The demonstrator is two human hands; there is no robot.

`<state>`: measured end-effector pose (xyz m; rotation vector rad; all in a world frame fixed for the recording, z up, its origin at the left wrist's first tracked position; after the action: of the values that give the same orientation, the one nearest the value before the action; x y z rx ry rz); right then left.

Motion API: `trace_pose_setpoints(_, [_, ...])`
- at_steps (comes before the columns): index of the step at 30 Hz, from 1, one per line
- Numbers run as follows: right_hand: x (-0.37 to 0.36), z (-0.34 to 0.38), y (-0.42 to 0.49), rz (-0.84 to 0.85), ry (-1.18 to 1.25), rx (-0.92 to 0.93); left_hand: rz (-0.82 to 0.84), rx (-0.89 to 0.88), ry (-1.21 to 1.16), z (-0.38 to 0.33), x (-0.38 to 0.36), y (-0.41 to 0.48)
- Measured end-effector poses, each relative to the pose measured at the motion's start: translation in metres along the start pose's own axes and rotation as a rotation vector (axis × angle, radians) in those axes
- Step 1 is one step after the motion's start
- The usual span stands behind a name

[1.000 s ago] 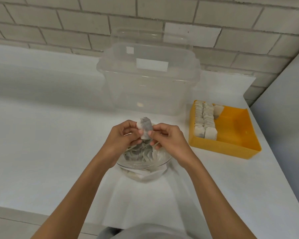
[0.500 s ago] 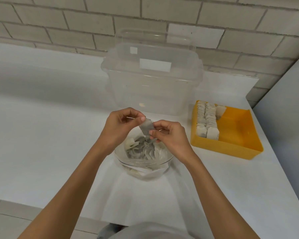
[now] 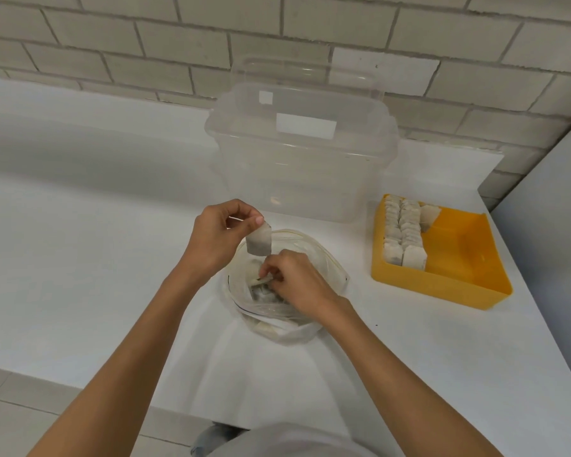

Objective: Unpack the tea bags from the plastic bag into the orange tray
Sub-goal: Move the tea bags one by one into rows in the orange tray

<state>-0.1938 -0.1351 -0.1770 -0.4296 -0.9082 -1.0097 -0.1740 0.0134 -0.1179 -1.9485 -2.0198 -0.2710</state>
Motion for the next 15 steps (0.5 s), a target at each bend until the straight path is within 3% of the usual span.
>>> trace_pose_setpoints(2, [-0.003, -0.001, 0.002, 0.005, -0.078, 0.008, -0.001, -0.002, 0.013, 0.001, 0.001, 0.0])
trace_pose_setpoints(5, [0.006, -0.002, 0.002, -0.056, 0.022, -0.021, -0.012, 0.003, 0.012, 0.002, 0.005, 0.0])
trace_pose_setpoints(11, [0.044, -0.014, -0.013, -0.201, 0.618, -0.254, -0.027, 0.016, -0.012, 0.003, 0.01, 0.001])
trace_pose_setpoints(15, [0.06, -0.018, -0.024, -0.258, 0.904, -0.311, 0.012, 0.02, -0.016, -0.001, 0.004, 0.001])
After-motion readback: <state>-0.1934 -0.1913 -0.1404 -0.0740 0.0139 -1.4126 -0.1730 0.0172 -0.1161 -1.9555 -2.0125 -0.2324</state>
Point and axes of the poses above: each hand's wrist, its own y-axis towards the middle knuckle, its own x-axis out of the back of the hand, z = x × y, the point moved 2 cm from there along y, towards the middle knuckle, and after that the axes turned 11 degrees about x, right-handed, at the moved point
